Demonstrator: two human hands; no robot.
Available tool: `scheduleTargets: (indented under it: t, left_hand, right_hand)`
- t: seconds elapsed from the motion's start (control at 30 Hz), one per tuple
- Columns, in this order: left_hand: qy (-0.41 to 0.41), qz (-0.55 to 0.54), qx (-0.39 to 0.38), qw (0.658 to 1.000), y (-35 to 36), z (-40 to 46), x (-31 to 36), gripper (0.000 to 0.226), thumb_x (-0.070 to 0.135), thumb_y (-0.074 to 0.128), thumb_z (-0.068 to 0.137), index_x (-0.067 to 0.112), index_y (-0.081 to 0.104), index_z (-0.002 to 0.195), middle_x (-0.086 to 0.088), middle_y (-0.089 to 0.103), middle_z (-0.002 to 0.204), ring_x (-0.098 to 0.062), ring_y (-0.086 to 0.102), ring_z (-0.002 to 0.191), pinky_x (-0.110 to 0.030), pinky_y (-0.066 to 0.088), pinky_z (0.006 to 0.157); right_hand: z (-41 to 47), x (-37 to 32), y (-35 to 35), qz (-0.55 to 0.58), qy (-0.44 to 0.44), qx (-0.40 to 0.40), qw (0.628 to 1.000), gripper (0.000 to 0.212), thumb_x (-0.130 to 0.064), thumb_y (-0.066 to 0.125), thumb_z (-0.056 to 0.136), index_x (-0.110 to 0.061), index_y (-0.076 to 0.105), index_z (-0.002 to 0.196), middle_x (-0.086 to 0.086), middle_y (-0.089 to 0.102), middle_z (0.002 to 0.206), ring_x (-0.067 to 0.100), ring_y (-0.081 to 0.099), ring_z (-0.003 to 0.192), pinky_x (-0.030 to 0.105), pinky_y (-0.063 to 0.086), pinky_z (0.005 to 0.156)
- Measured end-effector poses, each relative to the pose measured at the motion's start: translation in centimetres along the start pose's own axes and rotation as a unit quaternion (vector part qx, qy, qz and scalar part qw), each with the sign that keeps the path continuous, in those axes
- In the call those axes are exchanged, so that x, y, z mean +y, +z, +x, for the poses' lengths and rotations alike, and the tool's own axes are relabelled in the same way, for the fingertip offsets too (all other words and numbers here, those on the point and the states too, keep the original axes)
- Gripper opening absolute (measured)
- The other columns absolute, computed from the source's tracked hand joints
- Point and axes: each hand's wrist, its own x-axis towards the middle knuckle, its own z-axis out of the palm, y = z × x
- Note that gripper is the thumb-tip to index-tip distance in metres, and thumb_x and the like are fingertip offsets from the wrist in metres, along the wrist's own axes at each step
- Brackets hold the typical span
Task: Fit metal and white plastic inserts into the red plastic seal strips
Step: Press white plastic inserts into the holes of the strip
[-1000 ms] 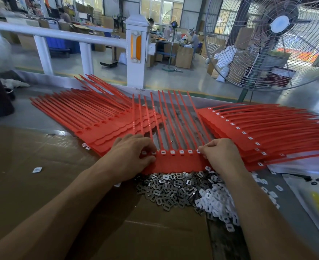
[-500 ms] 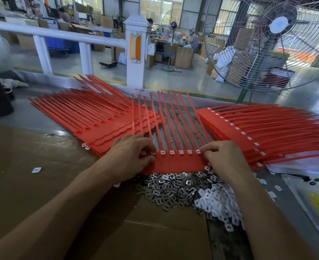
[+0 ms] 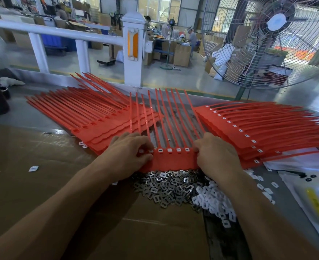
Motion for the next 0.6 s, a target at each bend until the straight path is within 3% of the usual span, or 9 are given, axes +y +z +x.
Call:
scheduleTargets:
  t: [0.1, 0.2, 0.3, 0.43, 0.6]
  left_hand:
    - [0.0, 0.0, 0.003, 1.0, -0.1, -0.1, 0.1, 0.024, 0.049, 0.062, 0.094, 0.042, 0.061, 0.117, 0.02, 0.055, 0.115, -0.005, 0.044, 0.115, -0.036, 0.03, 0.106]
    - [0.003, -0.002, 0.005, 1.0, -0.1, -0.1, 0.1, 0.023, 0.048, 0.062, 0.094, 0.042, 0.062, 0.116, 0.021, 0.055, 0.114, -0.004, 0.044, 0.115, -0.036, 0.031, 0.106]
    - [0.002, -0.006, 0.003, 1.0, -0.1, -0.1, 0.1, 0.023, 0.048, 0.062, 0.094, 0.042, 0.062, 0.116, 0.022, 0.054, 0.114, -0.004, 0.045, 0.114, -0.038, 0.032, 0.108]
    - [0.002, -0.008, 0.004, 1.0, -0.1, -0.1, 0.0, 0.023, 0.048, 0.062, 0.094, 0.043, 0.062, 0.116, 0.022, 0.055, 0.114, -0.004, 0.045, 0.114, -0.039, 0.032, 0.109]
    - [0.0, -0.009, -0.002, 1.0, -0.2, -0.1, 0.0, 0.023, 0.049, 0.061, 0.094, 0.043, 0.061, 0.117, 0.022, 0.055, 0.115, -0.004, 0.045, 0.116, -0.04, 0.032, 0.11]
  right_hand:
    - [-0.6, 1.6, -0.5, 0.152, 0.038, -0.026, 0.987, 0.031, -0.012, 0.055, 0.1, -0.028, 0.077, 0.115, -0.002, 0.071, 0.121, 0.019, 0.065, 0.108, 0.031, 0.048, 0.089]
    - [-1.0, 3.1, -1.4, 0.252, 0.073, -0.056, 0.963, 0.022, -0.018, 0.063, 0.1, -0.032, 0.076, 0.11, -0.008, 0.074, 0.115, 0.009, 0.066, 0.099, 0.028, 0.048, 0.09]
    - [-1.1, 4.0, -1.7, 0.256, 0.088, -0.1, 0.957, 0.008, -0.029, 0.073, 0.095, -0.035, 0.074, 0.09, -0.013, 0.072, 0.102, 0.002, 0.064, 0.089, 0.028, 0.047, 0.078]
    - [-1.3, 3.8, -1.3, 0.259, 0.102, -0.124, 0.952, 0.015, -0.042, 0.08, 0.087, -0.03, 0.074, 0.081, -0.011, 0.071, 0.089, 0.004, 0.065, 0.081, 0.025, 0.043, 0.064]
    - [-1.1, 3.1, -0.7, 0.246, 0.119, -0.118, 0.955, 0.017, -0.036, 0.085, 0.084, -0.028, 0.073, 0.075, -0.01, 0.071, 0.082, 0.006, 0.064, 0.071, 0.026, 0.043, 0.057]
